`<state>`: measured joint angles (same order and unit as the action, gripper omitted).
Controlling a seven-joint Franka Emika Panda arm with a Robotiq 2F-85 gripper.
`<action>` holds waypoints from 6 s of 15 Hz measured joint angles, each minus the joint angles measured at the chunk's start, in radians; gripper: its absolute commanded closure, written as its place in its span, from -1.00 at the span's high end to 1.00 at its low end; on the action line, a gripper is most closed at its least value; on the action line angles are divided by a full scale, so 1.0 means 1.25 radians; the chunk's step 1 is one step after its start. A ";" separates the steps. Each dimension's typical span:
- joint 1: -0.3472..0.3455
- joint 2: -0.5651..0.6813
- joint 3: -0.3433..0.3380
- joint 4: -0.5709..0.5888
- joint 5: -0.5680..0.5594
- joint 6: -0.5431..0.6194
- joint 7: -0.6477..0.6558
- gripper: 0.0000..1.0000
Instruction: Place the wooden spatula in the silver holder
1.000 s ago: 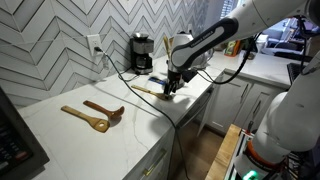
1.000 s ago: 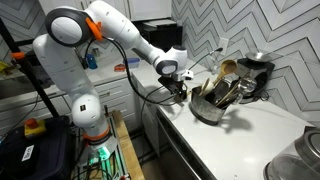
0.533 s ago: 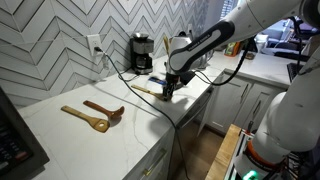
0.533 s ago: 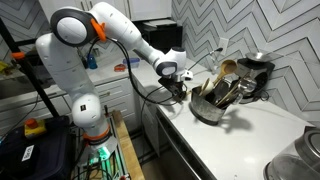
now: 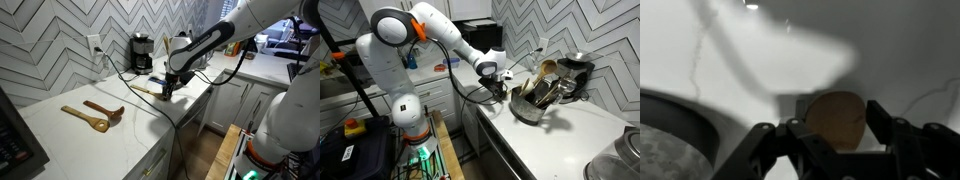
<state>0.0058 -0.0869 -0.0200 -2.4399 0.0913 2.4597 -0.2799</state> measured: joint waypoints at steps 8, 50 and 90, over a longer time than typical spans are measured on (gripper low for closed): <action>-0.004 -0.112 0.000 0.010 -0.099 -0.085 0.000 0.76; 0.023 0.111 0.024 0.174 -0.109 0.050 0.101 -0.89; 0.076 -0.216 0.096 0.277 -0.831 -0.680 -0.387 -0.89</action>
<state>0.1010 -0.3565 0.1004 -2.0936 -0.9474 1.6098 -0.7635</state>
